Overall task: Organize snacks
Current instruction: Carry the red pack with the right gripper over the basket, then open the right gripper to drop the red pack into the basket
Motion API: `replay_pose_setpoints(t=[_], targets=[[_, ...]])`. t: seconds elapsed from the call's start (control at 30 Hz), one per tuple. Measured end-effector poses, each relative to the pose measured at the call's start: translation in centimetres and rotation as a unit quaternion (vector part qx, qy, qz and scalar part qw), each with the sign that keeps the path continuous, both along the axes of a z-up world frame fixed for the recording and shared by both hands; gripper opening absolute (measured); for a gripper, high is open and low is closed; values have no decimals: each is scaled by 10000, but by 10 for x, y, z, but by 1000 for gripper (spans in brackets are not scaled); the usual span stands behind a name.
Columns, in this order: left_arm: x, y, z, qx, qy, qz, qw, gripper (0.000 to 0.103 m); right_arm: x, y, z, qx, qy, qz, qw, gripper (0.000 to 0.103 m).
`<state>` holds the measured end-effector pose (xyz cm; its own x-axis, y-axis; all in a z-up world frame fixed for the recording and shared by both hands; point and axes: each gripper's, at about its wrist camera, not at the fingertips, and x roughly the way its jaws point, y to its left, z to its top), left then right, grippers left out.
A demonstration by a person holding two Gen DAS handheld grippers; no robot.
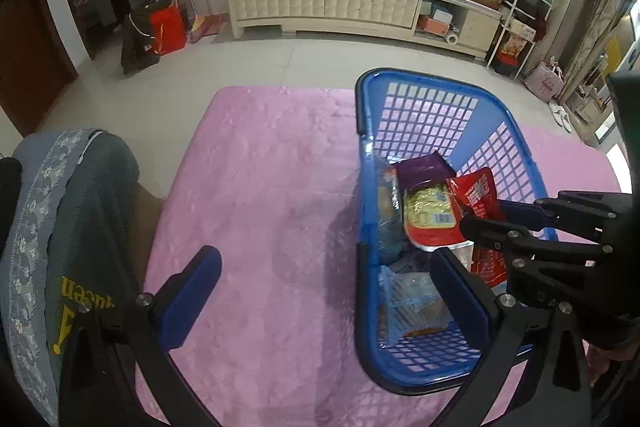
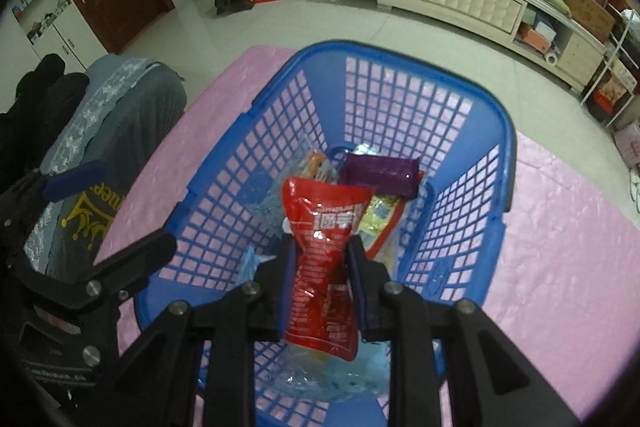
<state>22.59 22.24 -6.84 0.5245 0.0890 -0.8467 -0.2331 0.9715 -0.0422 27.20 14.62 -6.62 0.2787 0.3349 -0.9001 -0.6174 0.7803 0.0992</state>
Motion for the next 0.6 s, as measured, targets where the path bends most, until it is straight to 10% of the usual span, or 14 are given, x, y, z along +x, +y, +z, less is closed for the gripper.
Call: replay_pose_setpoints(t=[0.23, 0.5, 0.6], targets=[[-8, 10, 0, -339, -54, 155, 9993, 103, -4, 5, -3, -8, -27, 12, 10000, 32], [-15, 13, -7, -304, 17, 192, 9994, 103, -2, 1, -12, -77, 224, 22, 9997, 75], [-19, 10, -3, -251, -68, 172, 9995, 103, -7, -5, -4, 6, 107, 109, 9999, 76]])
